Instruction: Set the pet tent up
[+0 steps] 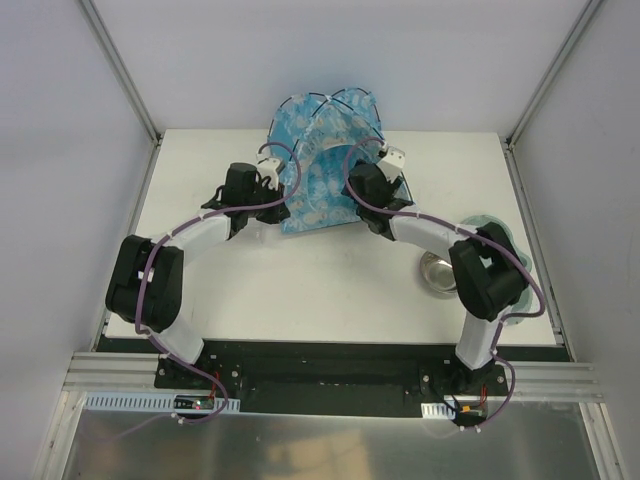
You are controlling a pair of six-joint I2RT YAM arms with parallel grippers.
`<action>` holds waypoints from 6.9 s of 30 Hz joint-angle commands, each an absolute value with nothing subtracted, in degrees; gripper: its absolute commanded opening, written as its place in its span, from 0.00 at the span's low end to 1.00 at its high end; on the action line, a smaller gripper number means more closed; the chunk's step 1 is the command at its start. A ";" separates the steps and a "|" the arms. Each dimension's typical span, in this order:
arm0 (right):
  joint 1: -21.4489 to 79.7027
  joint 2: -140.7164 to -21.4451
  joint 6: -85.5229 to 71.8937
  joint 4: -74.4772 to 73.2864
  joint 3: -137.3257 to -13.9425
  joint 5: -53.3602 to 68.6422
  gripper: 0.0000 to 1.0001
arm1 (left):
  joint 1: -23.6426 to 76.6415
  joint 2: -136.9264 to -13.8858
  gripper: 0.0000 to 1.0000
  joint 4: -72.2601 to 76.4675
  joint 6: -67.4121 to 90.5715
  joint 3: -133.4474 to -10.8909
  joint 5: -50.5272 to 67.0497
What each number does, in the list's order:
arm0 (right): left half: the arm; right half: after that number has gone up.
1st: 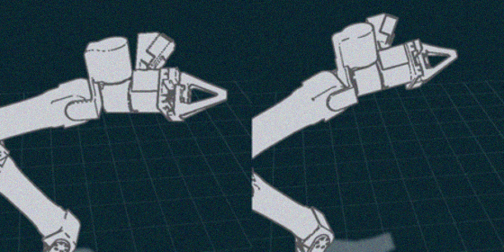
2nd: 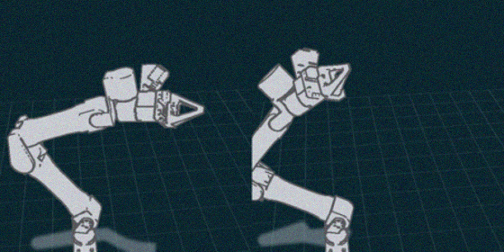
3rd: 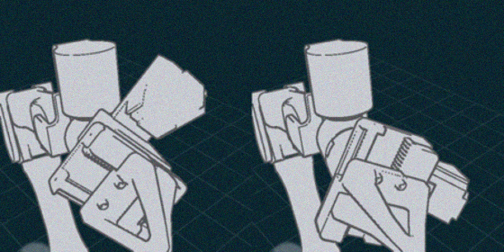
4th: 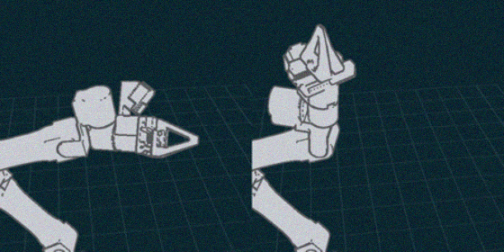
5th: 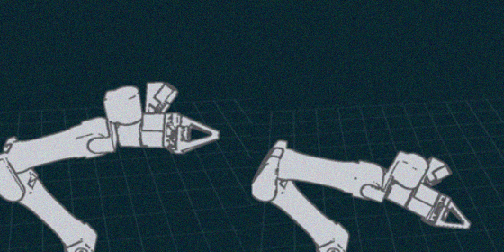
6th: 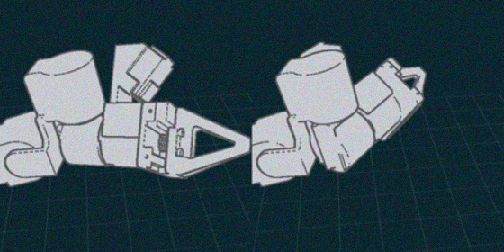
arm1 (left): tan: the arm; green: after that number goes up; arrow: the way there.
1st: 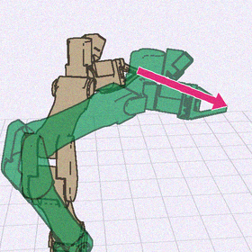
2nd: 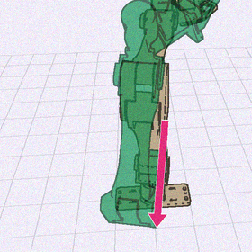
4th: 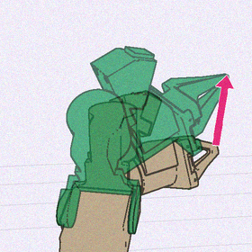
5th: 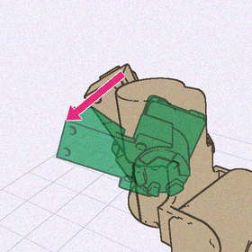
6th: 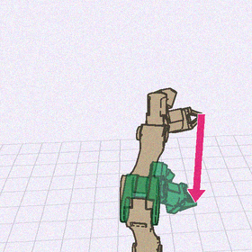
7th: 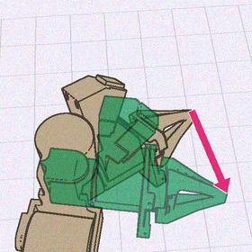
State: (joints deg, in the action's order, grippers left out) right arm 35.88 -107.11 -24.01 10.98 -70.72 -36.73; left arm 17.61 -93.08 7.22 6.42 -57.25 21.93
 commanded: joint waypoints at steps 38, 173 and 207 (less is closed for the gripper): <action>32.52 -99.06 -14.50 -2.46 -77.26 1.09 0.25 | 20.39 -91.93 0.00 10.72 -1.93 -58.97 28.48; 33.05 -83.93 -7.73 -4.92 -69.61 -15.10 0.70 | 20.39 -89.38 0.00 11.69 -4.57 -60.03 28.74; 34.10 -102.68 5.02 6.15 -70.23 -43.44 0.61 | 19.25 -90.88 0.00 5.54 -5.45 -63.37 30.76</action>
State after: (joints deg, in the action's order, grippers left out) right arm 34.37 -108.97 1.72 3.25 -72.14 -46.68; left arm 20.14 -90.02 4.97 -5.10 -60.31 31.03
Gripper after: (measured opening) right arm 0.571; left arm 0.077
